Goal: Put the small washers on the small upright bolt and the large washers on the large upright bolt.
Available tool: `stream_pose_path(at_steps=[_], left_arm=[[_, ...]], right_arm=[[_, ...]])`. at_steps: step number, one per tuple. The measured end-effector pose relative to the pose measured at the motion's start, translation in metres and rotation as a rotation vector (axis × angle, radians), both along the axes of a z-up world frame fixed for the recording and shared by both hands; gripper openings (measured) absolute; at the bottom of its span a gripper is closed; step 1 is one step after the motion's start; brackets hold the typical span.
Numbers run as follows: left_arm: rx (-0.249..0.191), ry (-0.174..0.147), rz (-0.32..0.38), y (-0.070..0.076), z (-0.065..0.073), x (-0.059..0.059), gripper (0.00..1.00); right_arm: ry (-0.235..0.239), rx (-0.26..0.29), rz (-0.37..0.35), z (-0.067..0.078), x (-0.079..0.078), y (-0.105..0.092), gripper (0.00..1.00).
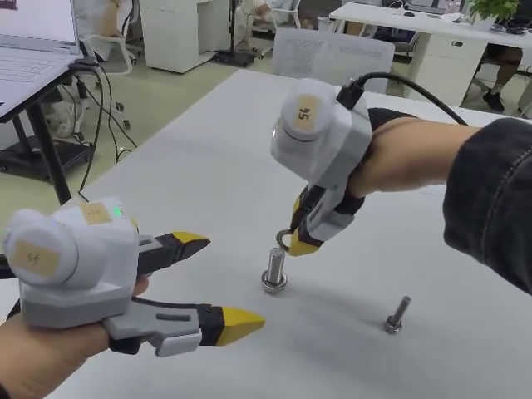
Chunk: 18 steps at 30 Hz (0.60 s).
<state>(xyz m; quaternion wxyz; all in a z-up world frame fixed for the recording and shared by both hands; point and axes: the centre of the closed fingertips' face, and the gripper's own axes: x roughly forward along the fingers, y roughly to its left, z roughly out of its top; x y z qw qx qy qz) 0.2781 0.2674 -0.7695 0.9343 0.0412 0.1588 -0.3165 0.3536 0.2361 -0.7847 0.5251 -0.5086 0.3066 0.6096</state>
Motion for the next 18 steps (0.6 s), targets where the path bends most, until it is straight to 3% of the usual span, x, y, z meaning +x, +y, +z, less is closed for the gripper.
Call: stream_pose_path(at_steps=[18], left_arm=[[-0.002, 0.008, 0.007, 0.003, -0.004, 0.002, 0.73]], right_arm=[[0.04, -0.019, -0.002, -0.018, 0.002, 0.01, 0.23]])
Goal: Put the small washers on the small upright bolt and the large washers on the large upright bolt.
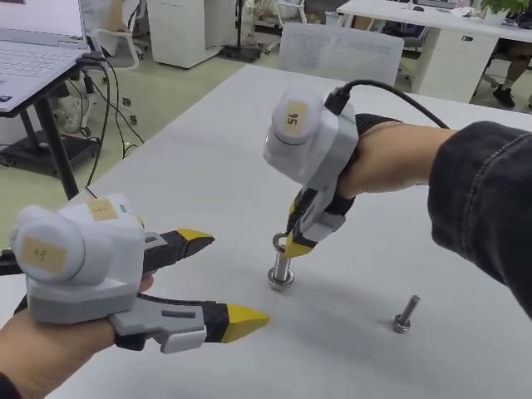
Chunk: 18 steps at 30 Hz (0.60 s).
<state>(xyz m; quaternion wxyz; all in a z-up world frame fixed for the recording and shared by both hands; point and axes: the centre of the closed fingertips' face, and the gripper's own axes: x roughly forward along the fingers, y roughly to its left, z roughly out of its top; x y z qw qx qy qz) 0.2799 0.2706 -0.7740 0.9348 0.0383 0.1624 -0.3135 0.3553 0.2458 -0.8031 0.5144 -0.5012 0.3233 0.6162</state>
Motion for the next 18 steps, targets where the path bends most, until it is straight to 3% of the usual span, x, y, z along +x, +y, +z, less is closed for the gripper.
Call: stream_pose_path(at_steps=[18], left_arm=[[-0.002, 0.006, 0.006, 0.0013, -0.0022, -0.0002, 0.73]], right_arm=[[0.018, -0.019, -0.004, -0.0096, 0.0019, -0.0029, 0.23]])
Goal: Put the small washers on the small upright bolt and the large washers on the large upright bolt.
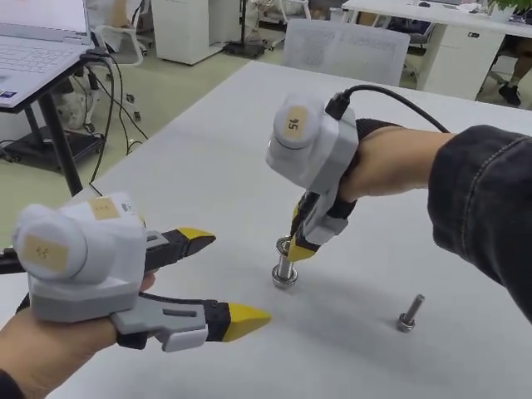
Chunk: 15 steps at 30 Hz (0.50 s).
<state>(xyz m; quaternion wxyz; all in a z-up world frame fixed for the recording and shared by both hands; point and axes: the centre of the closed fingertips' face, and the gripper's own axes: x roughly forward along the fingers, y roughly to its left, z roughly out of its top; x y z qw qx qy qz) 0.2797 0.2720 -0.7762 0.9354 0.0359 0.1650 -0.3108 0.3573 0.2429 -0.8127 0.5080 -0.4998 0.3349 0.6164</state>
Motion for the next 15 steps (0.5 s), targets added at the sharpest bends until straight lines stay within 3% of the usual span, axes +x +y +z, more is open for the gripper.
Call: stream_pose_path(at_steps=[15], left_arm=[[-0.002, 0.003, 0.0, 0.0001, -0.0007, 0.0007, 0.74]], right_arm=[[0.015, -0.011, -0.005, -0.0086, 0.0021, 0.0, 0.23]])
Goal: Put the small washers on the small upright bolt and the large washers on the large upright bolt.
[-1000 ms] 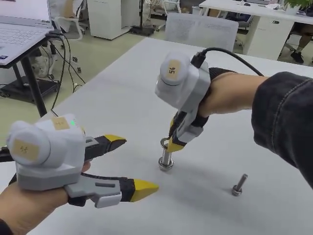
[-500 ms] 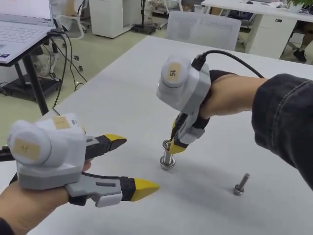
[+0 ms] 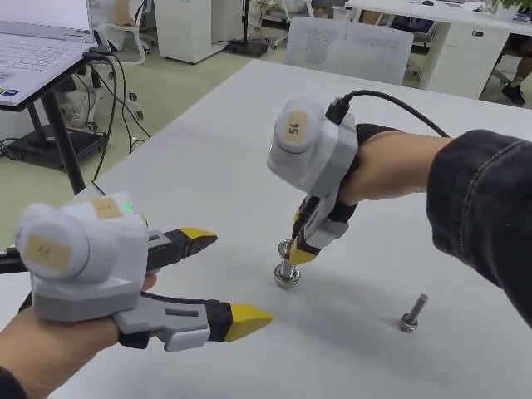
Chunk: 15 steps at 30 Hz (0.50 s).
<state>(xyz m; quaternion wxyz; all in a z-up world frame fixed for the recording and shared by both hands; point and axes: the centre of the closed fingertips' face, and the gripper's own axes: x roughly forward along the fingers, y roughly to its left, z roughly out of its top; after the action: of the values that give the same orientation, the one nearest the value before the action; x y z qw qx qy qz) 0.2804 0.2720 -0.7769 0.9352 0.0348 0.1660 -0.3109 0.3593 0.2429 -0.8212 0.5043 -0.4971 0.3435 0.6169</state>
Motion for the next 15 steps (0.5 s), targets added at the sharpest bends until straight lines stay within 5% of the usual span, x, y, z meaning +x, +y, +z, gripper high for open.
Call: stream_pose_path(at_steps=[15], left_arm=[[0.0, 0.004, 0.0, 0.001, -0.002, 0.001, 0.73]], right_arm=[[0.014, -0.011, -0.003, -0.012, 0.003, 0.002, 0.23]])
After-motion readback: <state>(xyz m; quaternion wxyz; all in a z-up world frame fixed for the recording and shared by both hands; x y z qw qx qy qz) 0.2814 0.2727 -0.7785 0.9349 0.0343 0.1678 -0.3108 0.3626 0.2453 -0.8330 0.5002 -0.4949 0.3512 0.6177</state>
